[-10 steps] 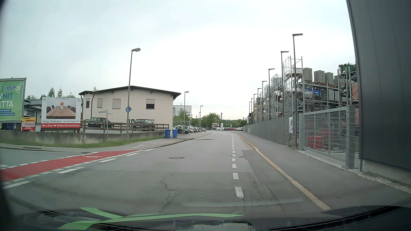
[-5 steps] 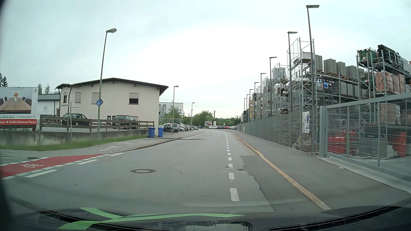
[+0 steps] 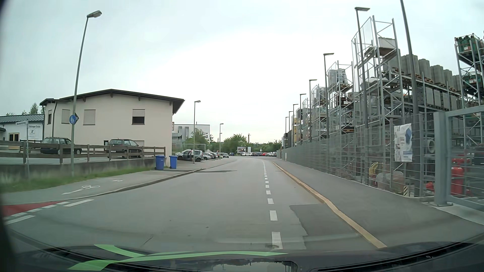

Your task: Follow the waypoints while adhering to traffic rules and regulations

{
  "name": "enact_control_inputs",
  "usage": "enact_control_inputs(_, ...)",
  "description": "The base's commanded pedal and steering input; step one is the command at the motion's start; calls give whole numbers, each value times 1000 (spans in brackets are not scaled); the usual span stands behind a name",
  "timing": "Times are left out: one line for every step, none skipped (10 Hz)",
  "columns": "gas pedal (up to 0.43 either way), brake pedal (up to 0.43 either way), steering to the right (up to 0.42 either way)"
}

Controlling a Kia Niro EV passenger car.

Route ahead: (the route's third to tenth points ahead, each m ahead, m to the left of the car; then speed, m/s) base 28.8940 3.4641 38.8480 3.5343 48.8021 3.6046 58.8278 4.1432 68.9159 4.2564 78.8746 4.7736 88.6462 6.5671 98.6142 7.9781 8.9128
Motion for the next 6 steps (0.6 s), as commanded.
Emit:
enact_control_inputs(39,0,-4)
enact_control_inputs(39,0,-4)
enact_control_inputs(39,0,-4)
enact_control_inputs(28,0,-4)
enact_control_inputs(39,0,-4)
enact_control_inputs(39,0,-4)
